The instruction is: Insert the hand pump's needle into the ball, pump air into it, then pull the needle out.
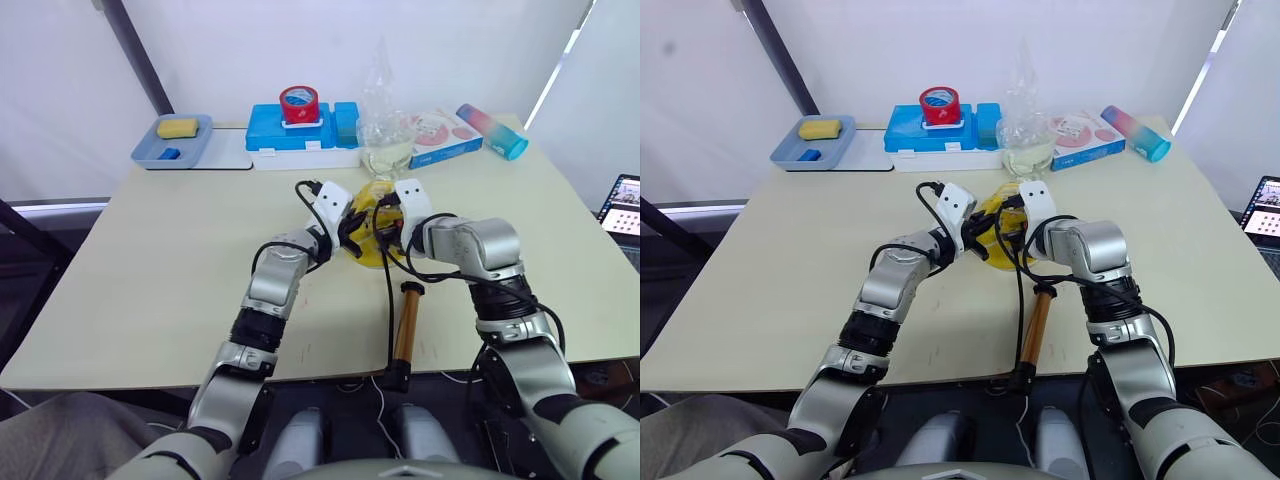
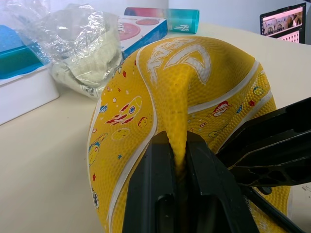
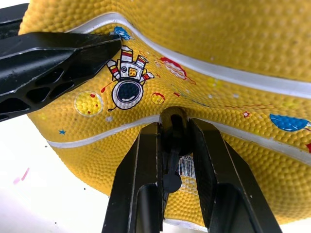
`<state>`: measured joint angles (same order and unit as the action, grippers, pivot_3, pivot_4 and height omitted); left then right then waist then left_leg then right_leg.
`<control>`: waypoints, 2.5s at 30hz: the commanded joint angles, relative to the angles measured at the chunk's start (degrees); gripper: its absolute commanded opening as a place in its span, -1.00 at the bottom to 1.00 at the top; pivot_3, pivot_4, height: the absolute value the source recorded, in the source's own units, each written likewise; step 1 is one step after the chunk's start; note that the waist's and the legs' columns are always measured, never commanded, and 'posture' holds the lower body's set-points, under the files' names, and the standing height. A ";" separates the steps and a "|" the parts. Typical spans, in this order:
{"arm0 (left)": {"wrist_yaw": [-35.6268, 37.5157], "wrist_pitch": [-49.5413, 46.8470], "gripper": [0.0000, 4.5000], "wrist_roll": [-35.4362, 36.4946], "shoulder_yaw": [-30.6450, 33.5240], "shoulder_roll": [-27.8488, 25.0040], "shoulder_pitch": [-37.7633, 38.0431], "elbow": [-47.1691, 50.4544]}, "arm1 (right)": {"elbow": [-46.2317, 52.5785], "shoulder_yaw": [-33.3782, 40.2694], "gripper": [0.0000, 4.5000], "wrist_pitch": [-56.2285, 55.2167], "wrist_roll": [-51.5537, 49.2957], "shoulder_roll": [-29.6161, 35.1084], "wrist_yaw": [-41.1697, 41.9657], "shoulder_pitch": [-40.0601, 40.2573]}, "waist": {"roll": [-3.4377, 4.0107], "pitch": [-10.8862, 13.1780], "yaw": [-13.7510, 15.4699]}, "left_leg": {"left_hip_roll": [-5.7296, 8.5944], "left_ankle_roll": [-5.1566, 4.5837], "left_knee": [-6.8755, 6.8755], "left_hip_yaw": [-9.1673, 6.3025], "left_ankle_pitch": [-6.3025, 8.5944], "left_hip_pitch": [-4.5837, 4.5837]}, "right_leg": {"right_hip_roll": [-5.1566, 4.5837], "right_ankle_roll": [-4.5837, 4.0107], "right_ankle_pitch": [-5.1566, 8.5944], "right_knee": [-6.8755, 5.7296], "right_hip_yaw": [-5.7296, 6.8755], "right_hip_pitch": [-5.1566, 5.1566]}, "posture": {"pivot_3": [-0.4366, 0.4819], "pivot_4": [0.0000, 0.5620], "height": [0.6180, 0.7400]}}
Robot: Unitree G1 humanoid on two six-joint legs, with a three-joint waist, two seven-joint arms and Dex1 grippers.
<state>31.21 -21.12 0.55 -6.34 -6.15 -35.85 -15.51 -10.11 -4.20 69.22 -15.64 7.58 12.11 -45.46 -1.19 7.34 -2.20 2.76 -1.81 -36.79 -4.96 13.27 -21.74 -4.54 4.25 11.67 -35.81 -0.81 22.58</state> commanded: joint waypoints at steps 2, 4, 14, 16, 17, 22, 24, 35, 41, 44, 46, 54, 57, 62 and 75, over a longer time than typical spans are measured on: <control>3.94 0.02 -1.00 1.49 -4.74 2.22 0.47 1.32 | -6.80 -1.57 -0.87 -3.02 3.38 -0.09 -1.90 4.80 | -0.05 -0.22 -0.10 | 0.00 0.17 0.02 -0.02 0.10 0.00 | 0.00 0.01 0.01 0.01 0.02 0.00 | -0.05 -0.47 0.99; 4.06 0.17 -1.00 1.33 -4.72 2.20 0.52 1.15 | -3.39 -1.88 -0.87 -3.14 2.89 0.94 -0.94 5.75 | -0.06 -0.26 -0.11 | 0.00 0.18 0.03 -0.03 0.10 0.00 | 0.00 0.01 0.01 0.01 0.02 0.00 | -0.05 -0.47 0.99; 4.99 1.40 -1.00 1.07 -4.48 1.39 0.37 0.19 | 15.47 0.01 -0.87 5.58 -1.22 7.32 3.18 5.81 | 0.76 0.49 1.49 | 0.12 0.15 0.03 -0.14 0.08 -0.38 | -0.10 0.18 0.08 0.14 0.13 0.18 | -0.05 -0.47 0.99; 5.13 1.75 -1.00 1.07 -4.36 1.32 0.28 -0.26 | 18.12 0.33 -0.87 6.10 -2.17 8.04 4.05 6.74 | 0.78 0.52 1.89 | 0.17 -0.08 0.02 -0.20 -0.05 -0.74 | -0.13 0.23 0.11 0.15 0.19 0.52 | -0.05 -0.47 0.99; 5.13 2.14 -1.00 1.02 -4.38 1.38 0.05 -0.90 | 19.52 -0.43 -0.87 5.10 -2.03 8.98 4.50 7.65 | 0.81 0.54 1.90 | 0.24 -0.09 0.02 -0.21 -0.07 -1.12 | -0.16 0.22 0.09 0.16 0.17 0.80 | -0.05 -0.47 0.99; 5.09 3.12 -1.00 0.89 -4.48 1.87 -1.01 -2.77 | 21.83 -1.55 -0.87 1.37 -1.77 10.48 5.49 10.12 | 0.83 0.79 2.89 | 0.51 -0.11 0.09 -0.21 -0.05 -1.16 | -0.41 0.26 0.12 0.16 0.16 0.81 | -0.05 -0.47 0.99; 5.12 3.39 -1.00 0.96 -4.58 1.94 -1.35 -3.16 | 22.44 -2.59 -0.28 -1.49 -1.30 11.71 6.54 11.27 | 0.74 0.86 3.08 | 0.53 -0.11 0.09 -0.23 -0.05 -1.16 | -0.43 0.32 0.16 0.16 0.17 0.80 | -0.05 -0.47 0.99; 4.95 4.48 -1.00 0.88 -4.71 1.74 -2.08 -4.27 | 27.12 -2.04 0.98 -18.40 -0.81 21.35 14.48 20.48 | 0.54 1.37 3.37 | 0.67 -0.11 0.03 -0.35 -0.06 -1.27 | -0.55 0.52 0.26 0.20 0.28 0.79 | -0.05 -0.47 0.99; 5.45 4.77 -1.00 0.82 -4.88 1.35 -2.59 -4.99 | 29.80 3.14 0.98 -27.24 -3.58 27.13 21.90 28.22 | 0.46 1.45 3.71 | 0.68 -0.11 0.03 -0.44 -0.06 -1.34 | -0.56 0.52 0.27 0.27 0.36 0.79 | -0.05 -0.47 0.99; 6.02 5.16 -1.00 0.71 -5.02 1.13 -3.24 -6.01 | 30.48 6.55 0.98 -30.79 -5.47 28.49 24.96 32.27 | 0.40 1.51 3.79 | 0.67 -0.11 0.02 -0.46 -0.06 -1.34 | -0.56 0.52 0.27 0.27 0.39 0.79 | -0.05 -0.47 0.99; 6.62 5.58 -1.00 0.45 -5.33 0.89 -3.94 -7.11 | 30.61 10.23 0.98 -36.59 -6.55 27.76 26.51 35.49 | 0.37 1.53 3.82 | 0.67 -0.11 0.02 -0.48 -0.06 -1.34 | -0.56 0.52 0.27 0.27 0.41 0.79 | -0.05 -0.47 0.99; 8.41 8.31 -1.00 -0.14 -5.39 0.90 -7.85 -12.75 | 22.33 23.45 0.98 -46.51 -16.71 32.49 45.09 44.35 | 0.32 1.68 4.36 | 0.66 -0.12 -0.09 -0.44 -0.06 -1.33 | -0.56 0.53 0.27 0.26 0.41 0.73 | -0.05 -0.47 0.99; 8.60 9.19 -1.00 -0.39 -5.42 0.92 -8.47 -13.94 | 18.63 25.34 0.98 -49.26 -17.98 34.57 49.95 45.16 | 0.30 1.85 4.34 | 0.66 -0.12 -0.19 -0.44 -0.06 -1.31 | -0.56 0.54 0.26 0.26 0.43 0.64 | -0.05 -0.47 0.99; 8.70 9.94 -1.00 -0.76 -5.75 1.07 -8.45 -14.30 | 8.11 29.37 0.98 -61.45 -17.52 37.17 62.19 46.83 | 0.29 1.90 4.49 | 0.62 -0.11 -0.21 -0.44 -0.05 -1.26 | -0.56 0.53 0.26 0.24 0.49 0.58 | -0.05 -0.47 0.99; 11.28 9.07 -0.83 1.81 -4.11 1.09 -8.67 -12.94 | -5.15 30.65 0.99 -72.11 -22.16 39.46 80.27 43.99 | 0.39 1.98 4.46 | 0.62 -0.10 -0.30 -0.42 -0.05 -1.25 | -0.56 0.53 0.25 0.19 0.46 0.56 | -0.05 -0.47 0.99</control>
<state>40.55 -10.82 1.45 -9.43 -5.57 -44.84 -27.95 -15.05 23.97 -2.31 -36.06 46.57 91.98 -0.80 -0.79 9.32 2.26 3.38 -1.91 -37.08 -5.39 13.22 -23.00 -5.11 4.78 11.92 -35.62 -0.36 23.14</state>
